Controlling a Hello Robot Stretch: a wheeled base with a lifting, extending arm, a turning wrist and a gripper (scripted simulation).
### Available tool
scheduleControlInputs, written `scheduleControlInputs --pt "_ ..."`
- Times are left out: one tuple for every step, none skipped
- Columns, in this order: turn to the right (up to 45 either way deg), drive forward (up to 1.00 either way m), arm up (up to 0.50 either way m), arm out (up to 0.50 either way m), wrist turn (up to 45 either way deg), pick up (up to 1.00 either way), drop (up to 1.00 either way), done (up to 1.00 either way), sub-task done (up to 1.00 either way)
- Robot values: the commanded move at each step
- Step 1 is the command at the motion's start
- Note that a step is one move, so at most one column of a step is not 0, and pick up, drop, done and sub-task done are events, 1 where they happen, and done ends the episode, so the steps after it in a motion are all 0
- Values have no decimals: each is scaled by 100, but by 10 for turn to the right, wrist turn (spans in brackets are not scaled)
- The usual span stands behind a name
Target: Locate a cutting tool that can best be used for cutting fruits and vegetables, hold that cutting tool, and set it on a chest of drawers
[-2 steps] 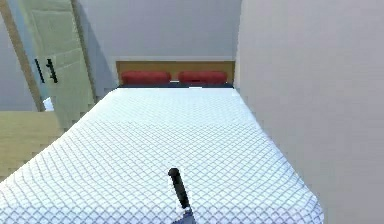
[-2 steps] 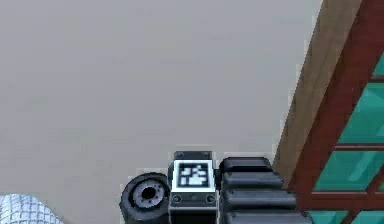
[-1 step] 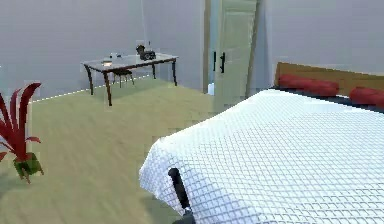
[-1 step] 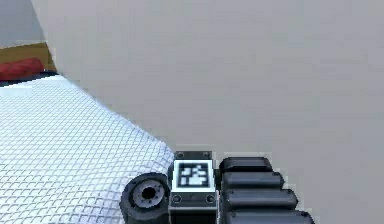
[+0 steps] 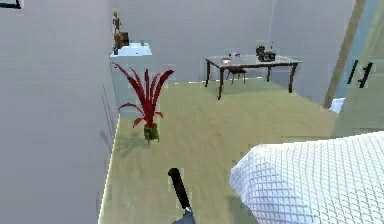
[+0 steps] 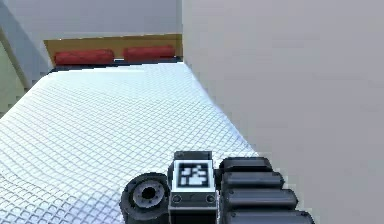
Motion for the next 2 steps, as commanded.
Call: scheduleControlInputs --pt "0 100 0 0 0 0 0 0 0" --pt "-60 0 0 0 0 0 0 0 0"
